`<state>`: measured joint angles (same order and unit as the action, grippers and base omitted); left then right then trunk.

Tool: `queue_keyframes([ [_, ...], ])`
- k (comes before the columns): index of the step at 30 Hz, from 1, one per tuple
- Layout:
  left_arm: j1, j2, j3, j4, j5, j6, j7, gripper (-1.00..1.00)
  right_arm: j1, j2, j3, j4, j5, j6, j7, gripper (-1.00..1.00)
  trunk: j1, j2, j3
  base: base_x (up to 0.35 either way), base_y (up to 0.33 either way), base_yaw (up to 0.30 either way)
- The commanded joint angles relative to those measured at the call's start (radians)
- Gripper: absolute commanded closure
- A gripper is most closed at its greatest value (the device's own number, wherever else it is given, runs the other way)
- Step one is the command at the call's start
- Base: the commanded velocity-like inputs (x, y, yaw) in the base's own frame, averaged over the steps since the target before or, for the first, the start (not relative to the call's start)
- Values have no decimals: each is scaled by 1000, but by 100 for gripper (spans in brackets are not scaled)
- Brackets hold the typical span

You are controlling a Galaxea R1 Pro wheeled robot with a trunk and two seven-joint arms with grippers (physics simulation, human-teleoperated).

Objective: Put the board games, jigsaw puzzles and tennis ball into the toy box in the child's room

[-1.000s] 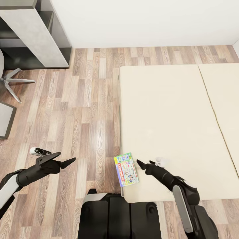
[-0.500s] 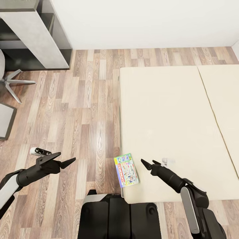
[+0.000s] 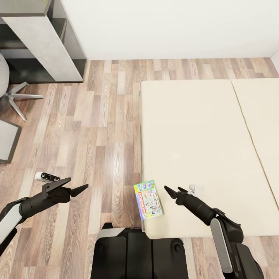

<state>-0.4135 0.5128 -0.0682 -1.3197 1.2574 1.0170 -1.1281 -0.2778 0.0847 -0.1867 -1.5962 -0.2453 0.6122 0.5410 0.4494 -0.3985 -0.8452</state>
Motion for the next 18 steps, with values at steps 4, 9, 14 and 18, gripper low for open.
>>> queue_keyframes([
  [4, -1, 1, -2, 1, 4, 5, -2, -100, 0, 1, -2, -1, -3, 8, 1, -100, 1, -1, 5, 0, 0, 73],
  [9, -1, 1, -2, 0, 4, 5, -1, -100, 0, 2, -1, -1, 5, 8, -1, -100, 1, -1, 13, 0, 0, 75],
  [14, -1, 1, -2, 0, 4, 5, -2, -100, 0, 3, -1, -1, 6, 7, -1, -100, 1, -1, 21, 0, 0, 75],
  [18, -1, -1, -2, 0, 4, 5, -2, -100, 0, 3, -1, -1, 6, 7, -2, -100, 1, -1, 25, 0, 0, 56],
])
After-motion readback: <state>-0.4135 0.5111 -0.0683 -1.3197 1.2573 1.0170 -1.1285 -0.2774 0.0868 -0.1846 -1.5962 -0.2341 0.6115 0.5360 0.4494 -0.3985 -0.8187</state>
